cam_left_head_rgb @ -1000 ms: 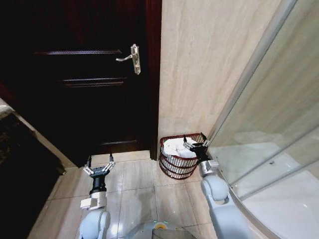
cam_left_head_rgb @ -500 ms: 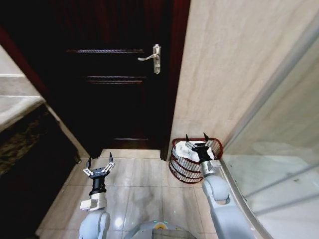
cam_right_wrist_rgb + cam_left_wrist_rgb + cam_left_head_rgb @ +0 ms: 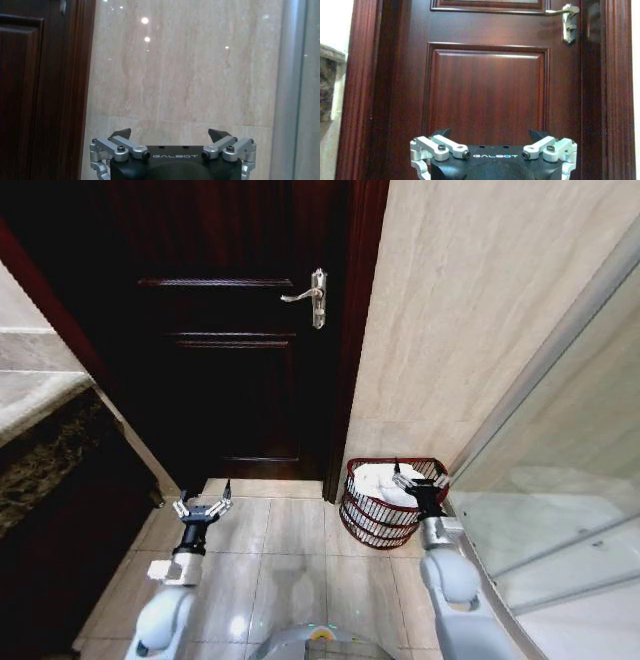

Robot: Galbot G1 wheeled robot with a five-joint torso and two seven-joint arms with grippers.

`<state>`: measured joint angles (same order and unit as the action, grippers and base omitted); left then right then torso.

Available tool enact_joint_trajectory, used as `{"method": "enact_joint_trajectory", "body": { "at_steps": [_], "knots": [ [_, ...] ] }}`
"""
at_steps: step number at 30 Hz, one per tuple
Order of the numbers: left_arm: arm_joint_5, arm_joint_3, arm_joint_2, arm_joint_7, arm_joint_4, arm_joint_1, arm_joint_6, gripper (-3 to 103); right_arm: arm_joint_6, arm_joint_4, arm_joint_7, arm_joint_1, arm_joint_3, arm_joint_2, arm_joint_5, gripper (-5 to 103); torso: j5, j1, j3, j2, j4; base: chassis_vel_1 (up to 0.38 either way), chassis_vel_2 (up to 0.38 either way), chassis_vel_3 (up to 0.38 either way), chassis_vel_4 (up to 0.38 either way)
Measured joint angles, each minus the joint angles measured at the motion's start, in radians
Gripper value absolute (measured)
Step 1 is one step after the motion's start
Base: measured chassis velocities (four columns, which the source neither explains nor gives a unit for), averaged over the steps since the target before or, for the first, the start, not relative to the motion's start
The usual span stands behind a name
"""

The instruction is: Discard the used towel into the hamper.

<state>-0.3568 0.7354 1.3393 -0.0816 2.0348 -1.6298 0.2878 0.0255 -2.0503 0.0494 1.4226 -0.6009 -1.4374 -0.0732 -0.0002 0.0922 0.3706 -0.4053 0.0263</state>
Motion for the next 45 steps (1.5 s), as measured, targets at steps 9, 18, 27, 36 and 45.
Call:
{"method": "enact_joint_trajectory", "body": {
  "at_steps": [9,18,27,36,45],
  "knots": [
    [0.0,-0.022,0.032,0.0,0.034,-0.015,-0.025,100,-0.025,-0.052,-0.002,0.028,-0.008,0.001,-0.012,100,0.0002,0.0,0.0,0.0,0.0002,0.0,0.0,0.0,0.0],
    [0.042,-0.016,0.054,0.003,0.028,-0.038,0.03,100,-0.037,-0.067,-0.001,0.043,-0.004,0.011,-0.022,100,0.0002,0.0,0.0,0.0,0.0002,0.0,0.0,0.0,0.0],
    [0.041,-0.018,0.057,0.003,0.032,-0.035,0.017,100,-0.033,-0.068,-0.002,0.049,-0.001,0.016,-0.02,100,0.0002,0.0,0.0,0.0,0.0001,0.063,-0.081,-0.07,0.076],
    [0.045,-0.017,0.06,0.0,0.036,-0.042,0.02,100,-0.025,-0.068,-0.004,0.058,0.008,0.015,-0.02,100,0.0002,0.0,0.0,0.0,0.0002,0.045,-0.023,-0.021,0.048],
    [0.063,-0.022,0.07,0.008,0.028,-0.026,0.045,100,-0.022,-0.067,-0.004,0.055,0.01,0.012,-0.017,100,0.0002,0.0,0.0,0.0,0.0002,0.003,0.004,0.007,0.004]
  ]
}}
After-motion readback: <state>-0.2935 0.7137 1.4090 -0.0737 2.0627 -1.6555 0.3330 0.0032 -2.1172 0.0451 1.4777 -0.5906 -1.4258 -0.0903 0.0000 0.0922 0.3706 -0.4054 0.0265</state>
